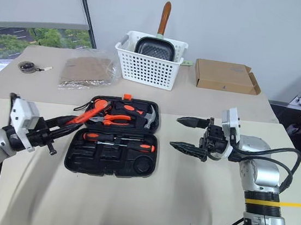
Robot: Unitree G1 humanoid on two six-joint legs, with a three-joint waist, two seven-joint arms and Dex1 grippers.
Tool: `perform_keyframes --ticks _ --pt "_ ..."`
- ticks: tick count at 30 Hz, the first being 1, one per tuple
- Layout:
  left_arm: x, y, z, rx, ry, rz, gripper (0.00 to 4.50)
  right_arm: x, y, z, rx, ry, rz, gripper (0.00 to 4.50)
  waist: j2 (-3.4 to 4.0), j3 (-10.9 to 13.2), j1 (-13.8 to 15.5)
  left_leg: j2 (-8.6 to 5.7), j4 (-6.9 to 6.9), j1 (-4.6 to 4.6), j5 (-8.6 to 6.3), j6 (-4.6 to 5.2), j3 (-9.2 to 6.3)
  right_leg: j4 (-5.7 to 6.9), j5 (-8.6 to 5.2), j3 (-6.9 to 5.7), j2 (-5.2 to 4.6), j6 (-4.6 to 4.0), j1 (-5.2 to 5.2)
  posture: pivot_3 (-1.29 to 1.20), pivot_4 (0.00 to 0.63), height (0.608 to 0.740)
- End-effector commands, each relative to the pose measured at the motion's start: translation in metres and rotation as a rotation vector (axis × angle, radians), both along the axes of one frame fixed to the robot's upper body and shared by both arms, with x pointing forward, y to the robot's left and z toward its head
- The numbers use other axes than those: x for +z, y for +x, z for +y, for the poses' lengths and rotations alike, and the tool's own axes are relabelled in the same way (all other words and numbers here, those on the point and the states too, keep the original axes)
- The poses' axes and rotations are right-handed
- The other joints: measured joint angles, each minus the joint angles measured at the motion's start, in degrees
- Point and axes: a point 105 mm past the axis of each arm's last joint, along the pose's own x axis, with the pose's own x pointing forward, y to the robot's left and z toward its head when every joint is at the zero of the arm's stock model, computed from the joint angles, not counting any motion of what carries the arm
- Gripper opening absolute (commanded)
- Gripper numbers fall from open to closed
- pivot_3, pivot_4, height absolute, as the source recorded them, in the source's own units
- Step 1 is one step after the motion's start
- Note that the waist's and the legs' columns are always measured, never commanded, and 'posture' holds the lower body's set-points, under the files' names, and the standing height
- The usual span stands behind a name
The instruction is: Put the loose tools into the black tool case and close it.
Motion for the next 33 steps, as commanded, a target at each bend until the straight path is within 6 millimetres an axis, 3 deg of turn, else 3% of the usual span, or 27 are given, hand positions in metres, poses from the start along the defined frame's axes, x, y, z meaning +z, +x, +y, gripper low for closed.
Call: perform_keyframes --ticks 1,13,27,33 --pt "0.002 0.005 -0.005 -0.139 0.134 -0.028 0.53 0.013 -0.009 -0.007 -0.02 0.011 -0.071 4.5 0.01 0.01 0.09 0.0 -0.01 -0.01 0.0 0.0 -0.01 0.01 0.0 0.0 0.0 0.0 0.0 0.0 0.15 0.7" --pt "-0.031 0.021 0.01 -0.304 0.422 0.062 0.53 0.007 -0.022 -0.018 -0.102 -0.015 -0.08 4.5 0.03 0.02 -0.11 0.01 0.03 0.02 0.01 0.01 0.08 0.03 0.0 0.04 0.01 0.03 -0.01 0.0 0.15 0.7" --pt "-0.049 0.021 0.008 -0.396 0.513 0.129 0.53 0.01 -0.017 -0.014 -0.081 -0.027 -0.095 4.5 0.02 0.01 -0.15 0.0 0.05 0.08 0.01 0.03 0.09 0.11 -0.01 0.09 0.02 0.05 0.03 0.0 0.15 0.7" --pt "-0.065 0.017 0.018 -0.38 0.591 0.163 0.53 0.008 -0.018 -0.013 -0.052 -0.053 -0.092 4.5 0.03 0.0 -0.15 0.0 0.05 0.1 0.02 0.02 0.07 0.13 -0.02 0.1 0.03 0.05 0.05 0.0 0.15 0.7"
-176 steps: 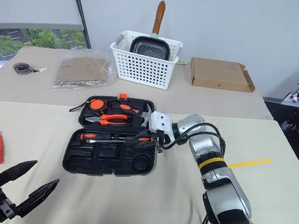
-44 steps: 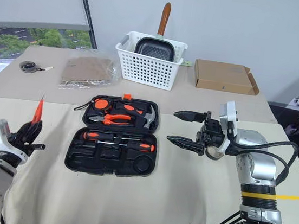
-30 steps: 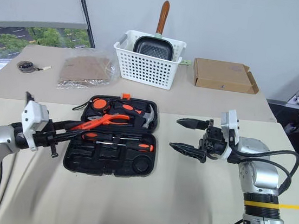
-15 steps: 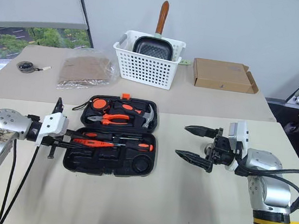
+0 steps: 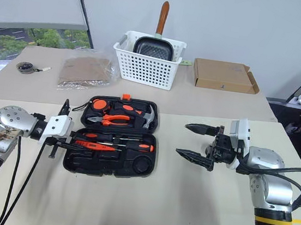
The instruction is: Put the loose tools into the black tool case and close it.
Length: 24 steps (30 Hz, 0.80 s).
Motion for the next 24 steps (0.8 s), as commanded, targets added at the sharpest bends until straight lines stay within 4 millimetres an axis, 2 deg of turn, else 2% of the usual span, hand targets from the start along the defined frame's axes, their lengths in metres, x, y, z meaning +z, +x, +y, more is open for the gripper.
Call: perform_keyframes --ticks 1,10,17,24 --pt "-0.02 -0.005 0.012 0.016 0.108 0.048 0.53 0.01 -0.002 0.0 0.03 -0.025 -0.054 4.5 0.01 -0.01 -0.01 0.0 0.0 0.01 0.0 0.0 0.0 0.0 0.0 0.01 0.0 0.0 0.02 0.0 0.15 0.7" --pt "-0.039 -0.006 0.02 0.032 0.196 0.071 0.53 0.004 -0.005 0.002 0.069 -0.081 -0.053 4.5 0.06 -0.04 -0.06 0.03 0.01 0.33 0.0 0.0 0.01 0.06 -0.01 0.03 0.0 0.0 0.27 0.0 0.15 0.7" --pt "-0.042 -0.005 0.021 0.038 0.236 0.062 0.53 0.005 -0.004 0.005 0.078 -0.079 -0.062 4.5 0.15 -0.08 -0.04 0.05 -0.02 0.8 -0.01 -0.01 -0.02 0.06 -0.03 0.03 -0.02 -0.01 0.69 0.0 0.15 0.7" --pt "-0.044 -0.006 0.026 0.047 0.275 0.064 0.53 0.003 -0.004 0.007 0.083 -0.078 -0.064 4.5 0.21 -0.09 -0.09 0.08 -0.04 0.88 -0.01 -0.02 -0.03 0.07 -0.05 0.04 -0.02 -0.04 0.73 0.0 0.15 0.7"
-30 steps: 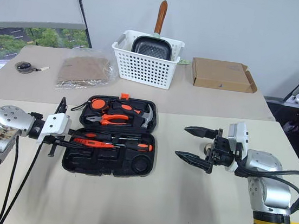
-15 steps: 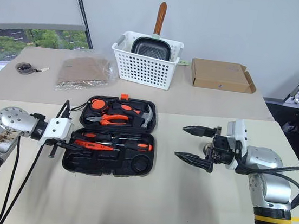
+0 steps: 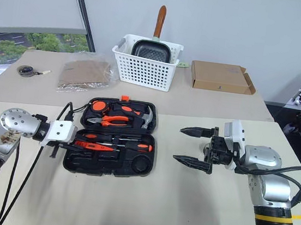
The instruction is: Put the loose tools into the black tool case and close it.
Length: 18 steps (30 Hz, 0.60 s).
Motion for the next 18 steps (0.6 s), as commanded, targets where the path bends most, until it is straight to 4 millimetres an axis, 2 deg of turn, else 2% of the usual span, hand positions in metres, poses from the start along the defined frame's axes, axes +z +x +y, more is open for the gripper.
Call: perform_keyframes --ticks 1,6,11,12,13,15,18 --pt "-0.029 -0.012 0.021 0.048 0.143 0.116 0.53 0.009 0.0 -0.001 0.004 -0.006 -0.057 4.5 0.03 0.0 -0.05 0.0 -0.01 0.0 0.0 0.0 0.0 0.0 0.0 0.0 0.0 0.0 -0.01 0.0 0.15 0.7" --pt "-0.03 -0.013 0.027 0.06 0.16 0.123 0.53 0.008 0.001 0.0 0.006 -0.004 -0.059 4.5 0.04 0.01 -0.21 0.03 -0.06 0.01 0.0 0.0 0.0 0.0 -0.02 -0.01 0.03 -0.04 -0.03 0.0 0.15 0.7" --pt "-0.033 -0.014 0.017 0.054 0.106 0.135 0.53 0.009 0.003 0.001 0.007 0.001 -0.069 4.5 0.05 0.01 -0.36 0.03 -0.06 0.01 0.0 0.0 0.01 0.0 -0.03 0.0 0.03 -0.05 -0.03 0.0 0.15 0.7" --pt "-0.034 -0.015 0.015 0.055 0.095 0.136 1.53 0.009 0.003 0.001 0.009 0.002 -0.068 4.5 0.05 0.01 -0.38 0.03 -0.06 0.01 0.0 0.0 0.01 0.0 -0.03 0.0 0.03 -0.05 -0.03 0.0 0.15 0.7" --pt "-0.034 -0.014 0.013 0.063 0.077 0.133 1.65 0.009 0.003 0.002 0.01 0.003 -0.068 4.5 0.06 0.01 -0.5 0.03 -0.06 0.01 0.0 0.0 0.01 0.0 -0.03 0.0 0.03 -0.05 -0.03 0.0 0.15 0.7" --pt "-0.034 -0.013 0.012 0.07 0.068 0.12 2.42 0.009 0.003 0.002 0.014 0.004 -0.067 4.5 0.15 -0.03 -0.51 0.03 -0.09 0.0 -0.01 -0.01 0.01 -0.01 -0.03 0.01 0.03 -0.05 -0.06 0.0 0.15 0.7" --pt "-0.028 -0.008 0.014 0.096 0.046 0.081 3.2 0.008 0.002 0.001 0.017 0.004 -0.061 4.5 0.46 -0.14 -0.04 -0.05 -0.09 0.0 -0.03 0.0 0.02 -0.02 -0.07 0.02 -0.07 0.0 -0.02 0.0 0.15 0.7"
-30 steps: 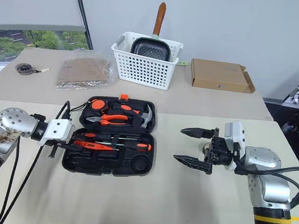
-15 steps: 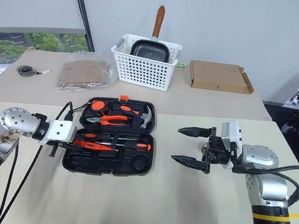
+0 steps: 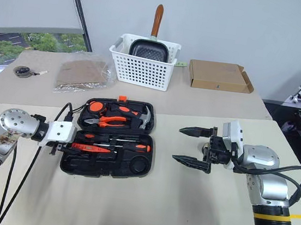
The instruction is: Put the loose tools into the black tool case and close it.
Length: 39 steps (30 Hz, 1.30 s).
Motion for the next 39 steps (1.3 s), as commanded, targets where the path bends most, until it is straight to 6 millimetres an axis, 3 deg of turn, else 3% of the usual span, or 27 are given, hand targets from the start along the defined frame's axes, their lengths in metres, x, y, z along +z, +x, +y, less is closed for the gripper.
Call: perform_keyframes --ticks 1,5,11,14,19,24,28,31,39 --pt "-0.023 -0.007 0.013 0.069 0.034 0.07 3.43 0.009 -0.001 0.001 0.017 0.002 -0.05 4.5 0.08 -0.03 0.33 0.0 0.01 0.02 0.0 0.0 0.0 0.01 0.0 0.0 -0.02 0.0 0.02 0.0 0.15 0.7" --pt "0.004 -0.005 0.006 0.087 -0.101 0.007 4.48 0.01 -0.002 0.004 0.017 0.006 -0.051 4.5 0.12 0.01 0.4 0.04 0.03 0.1 -0.1 -0.19 -0.06 0.05 -0.05 -0.07 -0.08 -0.08 0.06 0.0 0.15 0.7" --pt "0.045 -0.013 -0.004 0.137 -0.34 -0.013 4.48 0.011 -0.002 0.006 0.015 0.013 -0.049 4.5 -0.22 0.37 0.28 0.04 0.02 -0.17 0.0 -0.01 -0.07 0.03 0.01 -0.14 -0.05 0.02 -0.2 0.0 0.15 0.7" --pt "0.05 -0.017 -0.009 0.188 -0.423 0.007 3.73 0.011 -0.001 0.007 0.015 0.018 -0.049 4.5 -0.29 0.34 0.55 -0.02 0.07 -0.9 0.04 -0.03 -0.09 0.03 0.03 -0.18 -0.03 0.03 -0.78 0.0 0.15 0.7" --pt "0.043 -0.023 -0.011 0.264 -0.477 0.031 1.98 0.011 -0.002 0.007 0.013 0.021 -0.048 4.5 -0.29 0.35 0.34 -0.19 0.09 -0.88 0.02 -0.03 0.05 -0.06 0.07 -0.14 -0.19 0.01 -0.71 0.0 0.15 0.7" --pt "0.045 -0.012 -0.022 0.361 -0.59 -0.03 0.17 0.011 -0.003 0.008 0.009 0.026 -0.048 4.5 -0.34 0.38 0.67 -0.22 0.1 -0.87 -0.15 0.22 0.01 -0.08 -0.11 -0.14 -0.23 0.35 -0.67 0.0 0.15 0.7" --pt "0.042 -0.021 -0.039 0.38 -0.642 0.0 0.03 0.011 -0.003 0.006 -0.012 0.027 -0.053 4.5 -0.36 0.39 0.48 -0.17 0.13 -0.77 -0.1 0.15 -0.02 0.0 -0.07 -0.12 -0.2 0.39 -0.61 0.0 0.15 0.7" --pt "0.028 -0.026 -0.047 0.387 -0.599 0.027 0.03 0.01 -0.004 0.008 -0.011 0.033 -0.053 4.5 -0.36 0.39 0.41 -0.15 0.11 -0.57 -0.11 0.14 -0.04 -0.01 -0.08 -0.13 -0.19 0.39 -0.39 0.0 0.15 0.7" --pt "-0.003 -0.012 -0.038 0.505 -0.456 -0.003 0.03 0.011 -0.003 0.008 -0.016 0.034 -0.061 4.5 -0.36 0.39 0.44 -0.14 0.12 -0.52 -0.1 0.13 -0.07 -0.01 -0.08 -0.14 -0.16 0.38 -0.33 0.0 0.15 0.7"
